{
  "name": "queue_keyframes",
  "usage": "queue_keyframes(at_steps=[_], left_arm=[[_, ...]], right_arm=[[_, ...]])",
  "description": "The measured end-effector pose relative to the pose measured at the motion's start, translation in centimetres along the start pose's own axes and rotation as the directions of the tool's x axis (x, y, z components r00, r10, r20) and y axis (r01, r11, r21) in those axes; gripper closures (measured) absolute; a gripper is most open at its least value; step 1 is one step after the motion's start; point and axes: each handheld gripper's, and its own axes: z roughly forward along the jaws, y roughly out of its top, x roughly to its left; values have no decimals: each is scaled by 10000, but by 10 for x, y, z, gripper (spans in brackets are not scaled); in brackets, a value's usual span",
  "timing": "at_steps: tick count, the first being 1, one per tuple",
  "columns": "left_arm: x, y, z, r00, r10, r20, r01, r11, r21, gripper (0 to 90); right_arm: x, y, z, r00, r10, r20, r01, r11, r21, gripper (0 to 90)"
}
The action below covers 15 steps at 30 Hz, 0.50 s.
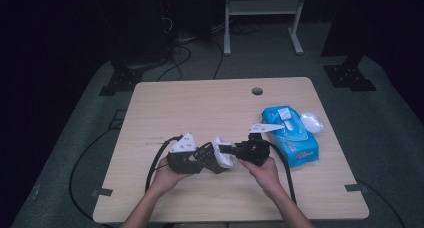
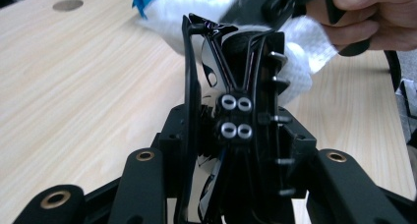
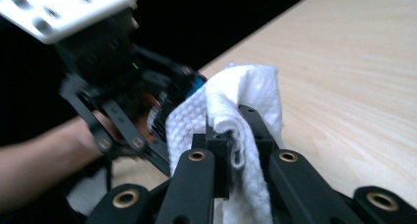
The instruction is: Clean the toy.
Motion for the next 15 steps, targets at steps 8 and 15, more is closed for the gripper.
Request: queue_keyframes(at_steps=[8,15], left_arm=[[2,-16,-6,10000,-62,-62,65,9986,533,578],[2,-26,12,9999,98,-46,-89,9858,1677,592]], right_arm=[[3,-5,13,9995,-182,261,171,9990,405,838],[2,-8,15,9972,-471,577,424,9959,797,839]])
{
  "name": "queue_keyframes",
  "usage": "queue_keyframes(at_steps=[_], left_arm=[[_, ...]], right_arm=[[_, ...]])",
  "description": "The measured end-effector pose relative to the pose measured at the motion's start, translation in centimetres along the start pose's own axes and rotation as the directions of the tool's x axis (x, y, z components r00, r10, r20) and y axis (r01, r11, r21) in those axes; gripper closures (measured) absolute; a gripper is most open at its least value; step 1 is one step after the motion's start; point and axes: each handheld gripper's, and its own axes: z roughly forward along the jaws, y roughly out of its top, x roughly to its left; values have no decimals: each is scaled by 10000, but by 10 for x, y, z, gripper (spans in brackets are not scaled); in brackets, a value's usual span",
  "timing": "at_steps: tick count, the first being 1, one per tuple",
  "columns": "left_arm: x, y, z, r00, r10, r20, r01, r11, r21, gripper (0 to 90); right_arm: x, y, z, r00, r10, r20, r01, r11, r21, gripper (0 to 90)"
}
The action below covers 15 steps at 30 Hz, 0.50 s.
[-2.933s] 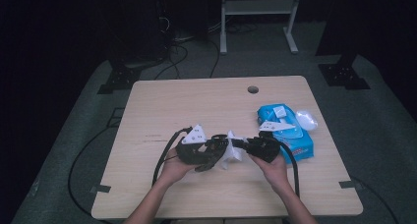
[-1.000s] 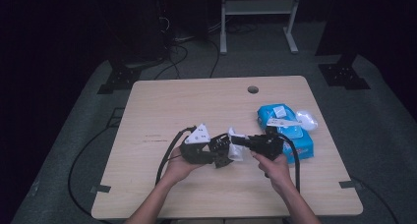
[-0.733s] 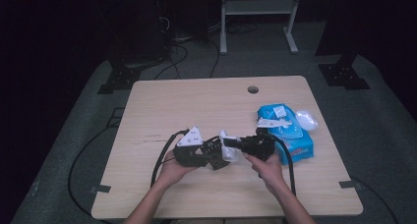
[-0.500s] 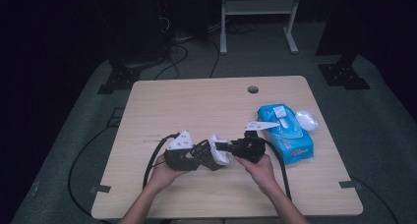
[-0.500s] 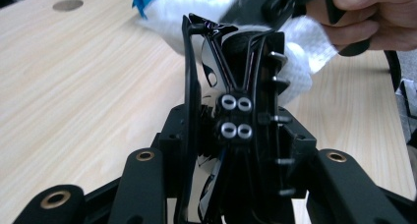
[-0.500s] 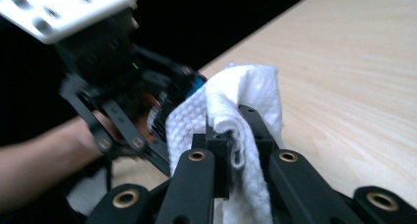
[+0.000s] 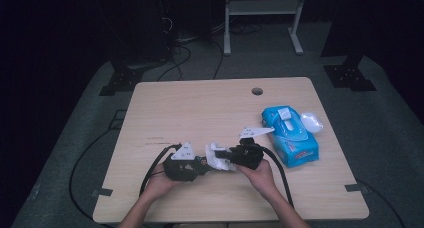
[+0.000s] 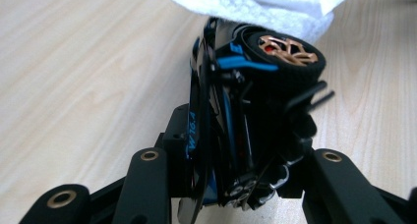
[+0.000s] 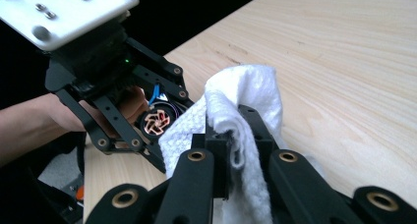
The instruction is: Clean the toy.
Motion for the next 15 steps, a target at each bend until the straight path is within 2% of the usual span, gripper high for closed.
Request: queue_keyframes(at_steps=[3,6,7,15], left_arm=[[2,1,3,10000,39,-34,-38,9999,168,592],[4,0,6,10000,-39,-48,40,9996,275,592],[5,-1,6,10000,60,-76,-57,9991,414,592],[11,-7,12,9994,27,-353,14,9935,1142,590]], right_arm=[[-1,-1,-1,9998,-104,156,103,9999,61,839],[-1,-1,-2,9980,-385,506,375,9991,207,838],[-1,-1,-3,9970,-470,618,454,9986,264,838],[-6,-2,-10,9817,-999,1620,899,9936,680,837]])
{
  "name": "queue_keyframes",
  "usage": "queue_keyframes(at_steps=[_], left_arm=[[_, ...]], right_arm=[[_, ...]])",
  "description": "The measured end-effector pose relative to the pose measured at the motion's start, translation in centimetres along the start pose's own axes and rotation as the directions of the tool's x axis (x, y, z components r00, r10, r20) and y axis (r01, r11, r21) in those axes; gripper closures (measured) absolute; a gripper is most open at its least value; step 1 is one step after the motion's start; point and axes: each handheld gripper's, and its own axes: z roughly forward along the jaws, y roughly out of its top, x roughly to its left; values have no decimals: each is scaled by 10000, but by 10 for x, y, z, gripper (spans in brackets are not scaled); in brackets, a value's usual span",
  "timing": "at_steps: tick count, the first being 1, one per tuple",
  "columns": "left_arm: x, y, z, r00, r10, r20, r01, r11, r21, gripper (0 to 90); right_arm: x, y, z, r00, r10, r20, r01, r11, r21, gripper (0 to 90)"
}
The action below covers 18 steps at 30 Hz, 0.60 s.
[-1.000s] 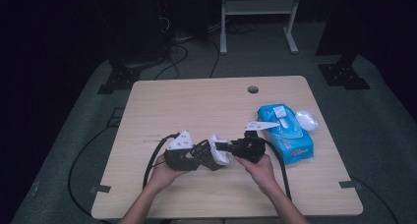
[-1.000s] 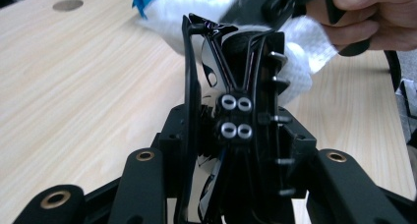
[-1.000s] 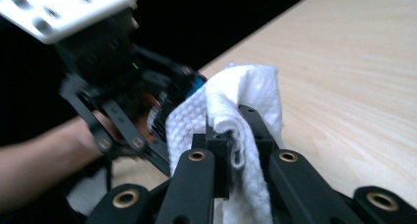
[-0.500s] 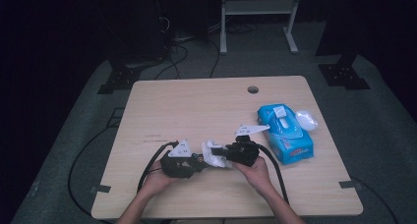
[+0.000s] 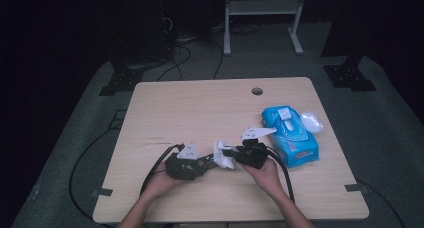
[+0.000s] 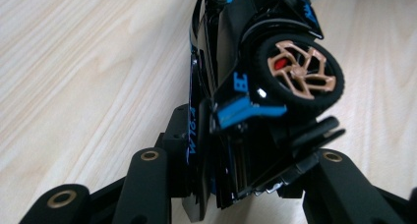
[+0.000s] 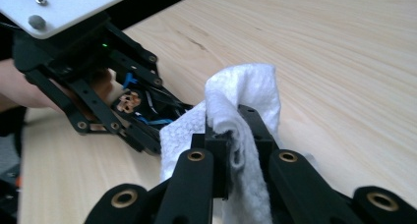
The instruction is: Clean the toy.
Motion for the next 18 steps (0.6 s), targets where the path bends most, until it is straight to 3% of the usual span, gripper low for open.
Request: queue_keyframes(at_steps=[4,6,9,14,18], left_arm=[[0,1,0,10000,-21,-74,22,9999,109,581],[-2,3,1,9996,203,-190,-199,9995,240,567],[-2,5,-2,9998,120,-139,-119,9999,32,541],[-1,11,-4,9996,37,-282,-36,10000,69,482],[-2,21,1,9997,36,-226,-33,9999,152,448]], right_arm=[[-1,-1,-1,9997,-157,188,157,9999,41,834],[0,-1,-1,9992,-271,302,269,9996,53,835],[1,-1,0,9985,-364,414,361,9993,73,834],[3,0,0,9986,-338,395,336,9994,46,834],[13,1,4,9989,-465,61,466,9989,-72,833]])
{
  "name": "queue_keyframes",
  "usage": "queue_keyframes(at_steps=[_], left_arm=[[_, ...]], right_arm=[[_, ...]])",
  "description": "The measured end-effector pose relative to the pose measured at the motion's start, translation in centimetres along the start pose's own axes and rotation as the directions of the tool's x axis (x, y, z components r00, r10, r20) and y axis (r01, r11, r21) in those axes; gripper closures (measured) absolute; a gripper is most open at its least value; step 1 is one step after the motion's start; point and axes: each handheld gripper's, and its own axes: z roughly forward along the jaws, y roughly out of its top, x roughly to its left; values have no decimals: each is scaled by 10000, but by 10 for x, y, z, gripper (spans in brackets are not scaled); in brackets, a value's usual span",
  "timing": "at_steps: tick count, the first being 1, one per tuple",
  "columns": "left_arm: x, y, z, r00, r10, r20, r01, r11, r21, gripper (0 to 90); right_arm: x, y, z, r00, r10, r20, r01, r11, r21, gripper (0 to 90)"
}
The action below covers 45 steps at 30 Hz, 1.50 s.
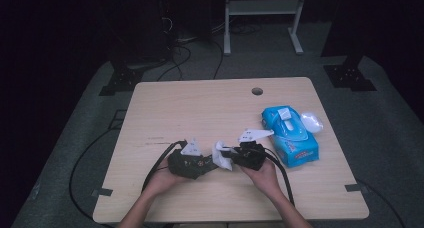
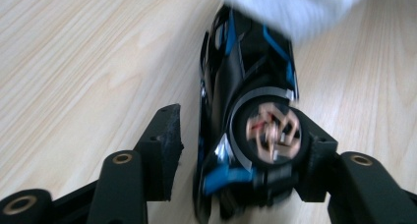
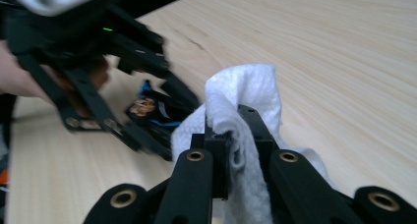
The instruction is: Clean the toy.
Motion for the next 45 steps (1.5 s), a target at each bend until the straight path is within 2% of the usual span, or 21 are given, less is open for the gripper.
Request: queue_keyframes(at_steps=[1,3,7,8,10,13,16,19,20,22,24,28,30,33,35,38,41,43,45], left_arm=[[0,2,1,9999,103,71,-103,9999,5,467],[-2,5,3,9995,325,34,-325,9994,71,563],[0,4,1,9993,349,116,-350,9993,118,572],[0,4,1,9994,337,115,-338,9994,90,572],[1,3,0,9993,363,90,-365,9992,139,572],[2,-1,-4,9993,379,77,-381,9991,191,573],[5,-6,-9,9996,290,60,-291,9993,240,573],[7,-5,-9,9998,160,112,-163,9995,276,567],[7,-4,-8,9999,75,155,-78,9997,253,553],[7,2,-6,10000,-59,62,57,9995,300,425],[5,6,-3,10000,73,29,-74,9994,344,419],[5,7,-4,9997,236,-84,-233,9992,333,561],[7,6,-6,9998,216,-50,-214,9991,356,568],[8,7,-6,9998,197,-35,-195,9987,480,568],[7,11,-5,9998,209,-45,-206,9984,522,558],[6,23,-1,9997,165,-162,-153,9974,705,471],[4,35,6,9995,280,-164,-264,9957,888,441],[3,40,13,9992,379,-134,-360,9920,1212,443],[2,43,19,9982,555,-227,-508,9843,1691,451]], right_arm=[[2,0,2,9998,-177,72,177,9998,72,833],[3,-1,2,9989,-418,211,414,9990,165,832],[0,-4,-8,9906,-913,1014,881,9955,350,832],[-3,-5,-11,9880,-938,1226,904,9954,333,833],[-9,-7,-18,9884,-741,1329,712,9971,269,832],[-15,-11,-21,9817,-762,1743,680,9963,526,832],[-21,-16,-23,9856,-379,1648,303,9984,482,832],[-20,-15,-23,9914,-143,1298,117,9997,207,832],[-18,-13,-21,9936,-94,1124,82,9999,119,832],[-14,-9,-18,9970,-8,779,12,10000,-54,832],[-10,-5,-13,9979,-118,645,127,9998,-126,831],[-11,-8,-9,9978,-93,655,97,9999,-56,831],[-17,-13,-10,9970,134,759,-132,9999,-32,831],[-27,-24,-11,9950,509,857,-529,9984,208,831],[-33,-29,-15,9934,813,805,-824,9965,102,831],[-35,-29,-21,9924,940,798,-941,9956,-31,831],[-35,-29,-25,9921,1021,726,-1010,9947,-198,831],[-36,-29,-26,9920,1059,687,-1044,9942,-259,831],[-36,-29,-27,9919,1090,649,-1074,9938,-284,831]])
